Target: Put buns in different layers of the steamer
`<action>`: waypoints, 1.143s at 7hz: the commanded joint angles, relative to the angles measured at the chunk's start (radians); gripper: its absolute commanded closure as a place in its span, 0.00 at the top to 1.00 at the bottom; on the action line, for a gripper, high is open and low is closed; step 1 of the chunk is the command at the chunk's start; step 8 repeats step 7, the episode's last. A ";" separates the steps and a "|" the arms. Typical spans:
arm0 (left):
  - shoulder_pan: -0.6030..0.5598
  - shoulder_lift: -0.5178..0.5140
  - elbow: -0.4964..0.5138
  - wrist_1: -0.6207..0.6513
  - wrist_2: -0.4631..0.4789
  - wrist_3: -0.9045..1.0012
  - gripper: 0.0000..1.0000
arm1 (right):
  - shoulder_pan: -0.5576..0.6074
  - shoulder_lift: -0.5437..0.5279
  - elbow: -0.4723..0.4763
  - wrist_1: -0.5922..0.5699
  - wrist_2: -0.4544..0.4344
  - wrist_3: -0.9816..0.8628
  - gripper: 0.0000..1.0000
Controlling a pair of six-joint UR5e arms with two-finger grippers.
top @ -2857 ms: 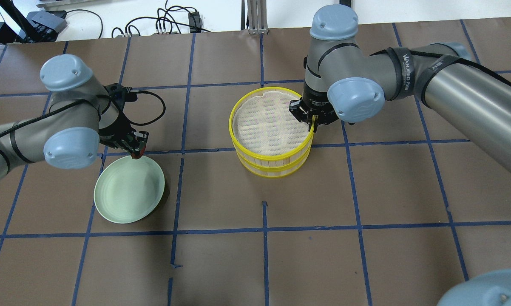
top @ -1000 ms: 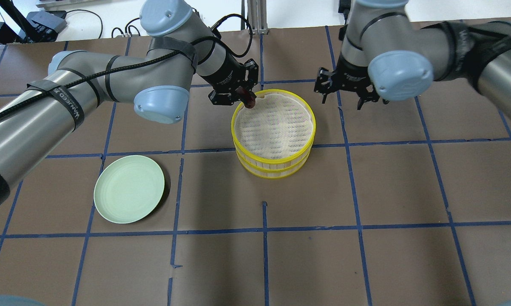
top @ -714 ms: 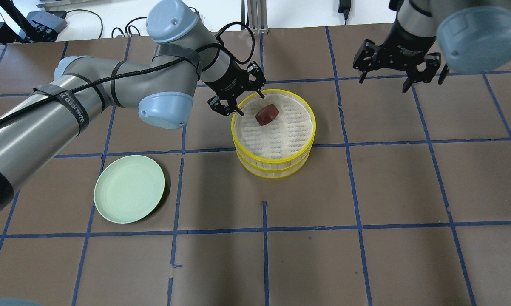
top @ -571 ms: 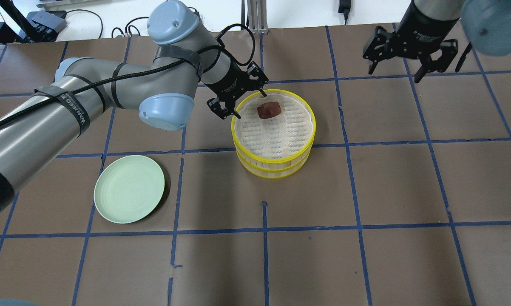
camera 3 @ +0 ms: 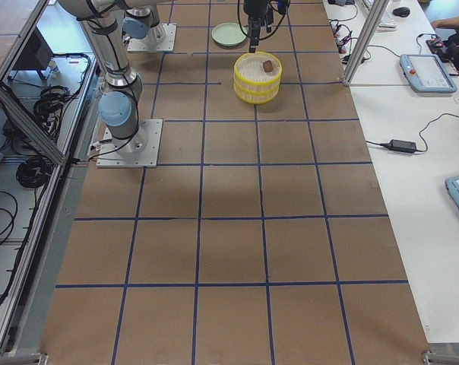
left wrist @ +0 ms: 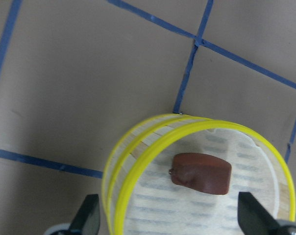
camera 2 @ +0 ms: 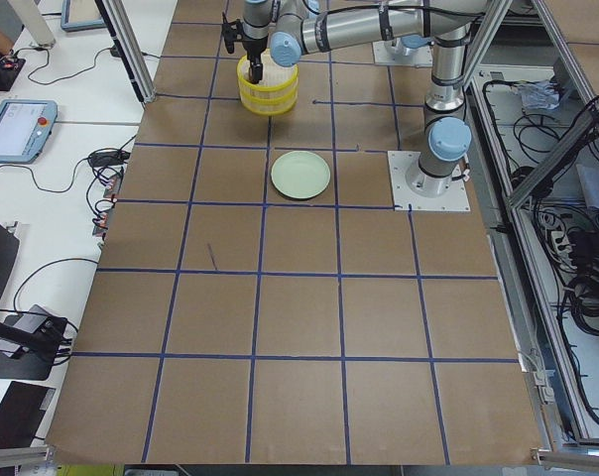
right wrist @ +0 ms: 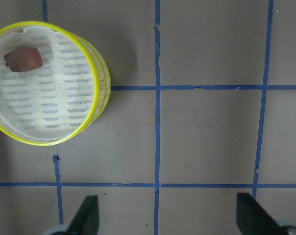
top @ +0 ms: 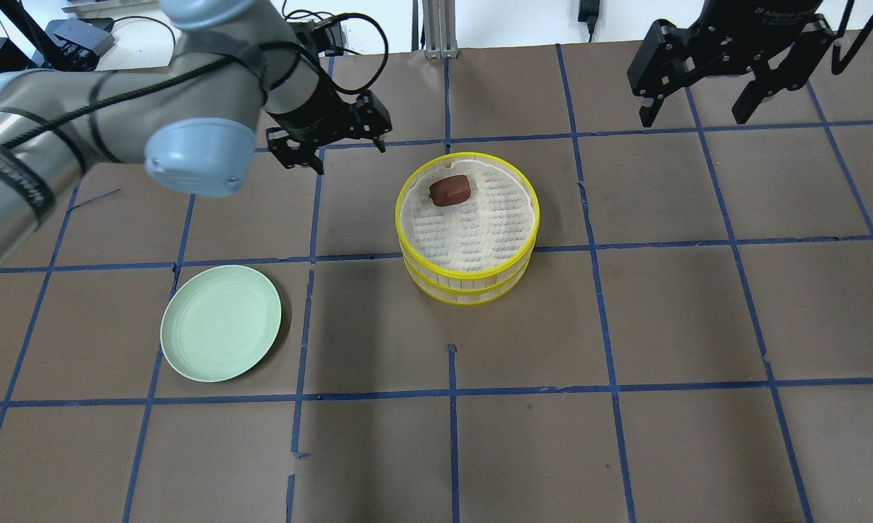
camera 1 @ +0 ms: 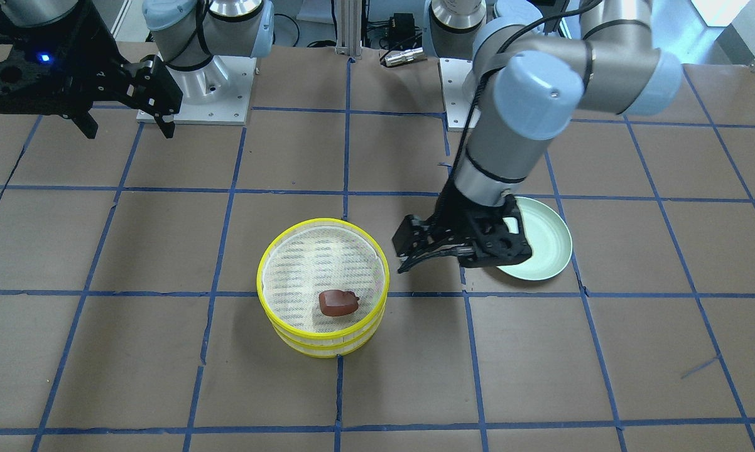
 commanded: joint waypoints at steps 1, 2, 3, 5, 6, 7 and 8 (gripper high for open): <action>0.199 0.185 0.003 -0.337 0.011 0.288 1.00 | -0.004 -0.007 0.055 -0.064 -0.002 -0.007 1.00; 0.238 0.258 0.003 -0.483 0.106 0.324 1.00 | 0.002 -0.020 0.055 -0.064 0.007 -0.007 1.00; 0.237 0.334 0.006 -0.585 0.182 0.349 1.00 | 0.003 -0.020 0.056 -0.064 0.010 -0.006 1.00; 0.234 0.372 0.006 -0.609 0.163 0.355 1.00 | 0.002 -0.020 0.061 -0.064 0.006 -0.004 1.00; 0.234 0.369 0.005 -0.607 0.143 0.357 1.00 | 0.002 -0.020 0.064 -0.064 0.001 -0.001 1.00; 0.234 0.369 0.002 -0.604 0.143 0.367 1.00 | 0.000 -0.020 0.064 -0.063 -0.003 -0.003 1.00; 0.234 0.369 0.002 -0.604 0.143 0.367 1.00 | 0.000 -0.020 0.064 -0.063 -0.003 -0.003 1.00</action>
